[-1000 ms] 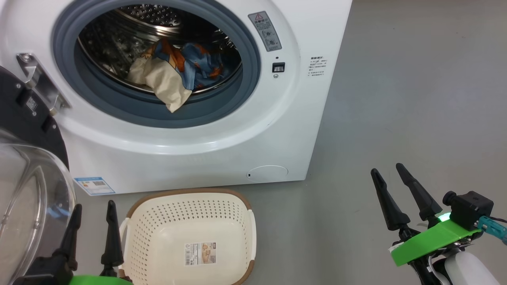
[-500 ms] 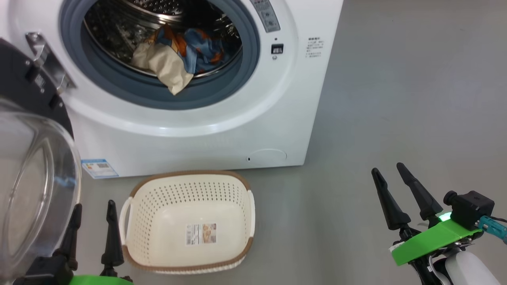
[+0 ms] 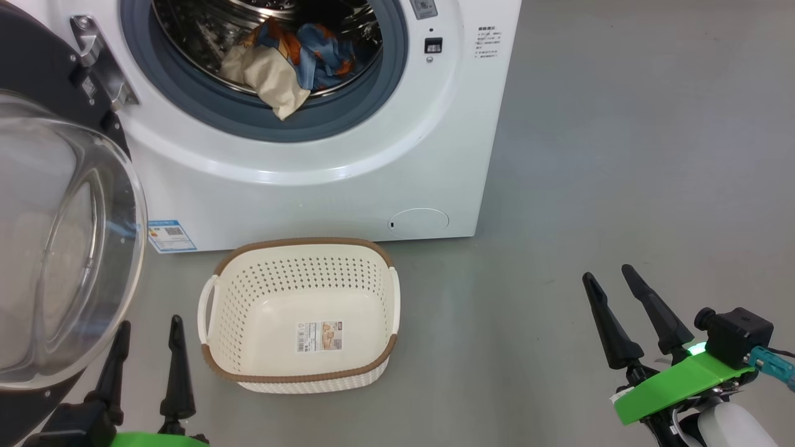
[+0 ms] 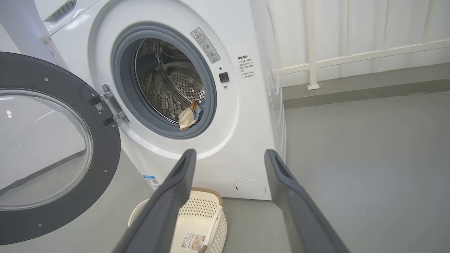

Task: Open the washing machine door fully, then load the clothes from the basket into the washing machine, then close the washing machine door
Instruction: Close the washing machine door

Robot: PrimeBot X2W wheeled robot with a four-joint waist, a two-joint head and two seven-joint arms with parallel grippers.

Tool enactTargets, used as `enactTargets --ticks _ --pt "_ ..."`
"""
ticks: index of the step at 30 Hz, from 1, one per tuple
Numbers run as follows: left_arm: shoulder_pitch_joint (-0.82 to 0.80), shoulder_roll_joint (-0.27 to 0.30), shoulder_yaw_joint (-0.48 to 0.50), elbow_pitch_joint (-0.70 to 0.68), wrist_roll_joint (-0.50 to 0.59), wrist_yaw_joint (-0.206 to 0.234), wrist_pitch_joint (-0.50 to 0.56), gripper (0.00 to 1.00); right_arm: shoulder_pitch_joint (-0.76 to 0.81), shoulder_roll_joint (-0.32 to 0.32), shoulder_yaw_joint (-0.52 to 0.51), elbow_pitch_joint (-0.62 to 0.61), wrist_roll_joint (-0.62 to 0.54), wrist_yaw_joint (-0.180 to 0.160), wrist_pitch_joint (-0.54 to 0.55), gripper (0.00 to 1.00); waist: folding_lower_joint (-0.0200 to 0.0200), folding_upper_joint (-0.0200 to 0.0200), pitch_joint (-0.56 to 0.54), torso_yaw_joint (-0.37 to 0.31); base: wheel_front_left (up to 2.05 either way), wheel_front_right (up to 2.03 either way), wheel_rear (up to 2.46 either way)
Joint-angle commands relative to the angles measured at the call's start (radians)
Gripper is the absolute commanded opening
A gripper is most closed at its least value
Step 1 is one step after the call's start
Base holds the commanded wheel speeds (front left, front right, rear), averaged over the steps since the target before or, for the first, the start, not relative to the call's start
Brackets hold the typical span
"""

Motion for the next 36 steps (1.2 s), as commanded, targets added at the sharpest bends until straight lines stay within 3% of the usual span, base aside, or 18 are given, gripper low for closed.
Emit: enactTargets --ticks 1,24,36 --pt "-0.015 0.006 0.033 -0.018 0.012 -0.008 -0.005 1.00 -0.001 -0.007 0.011 -0.021 0.002 0.002 -0.005 1.00 0.0000 0.0000 -0.001 0.002 0.00 0.00 0.00" --pt "-0.008 0.007 0.038 -0.006 0.020 -0.016 -0.005 1.00 0.012 -0.004 0.013 -0.017 0.004 0.002 -0.005 1.00 0.0000 0.0000 -0.027 0.031 0.00 0.00 0.00" --pt "0.008 0.007 0.043 -0.009 0.035 -0.006 -0.005 1.00 0.025 0.000 0.012 -0.019 0.001 0.002 -0.005 1.00 0.0000 0.0000 -0.050 0.114 0.00 0.00 0.00"
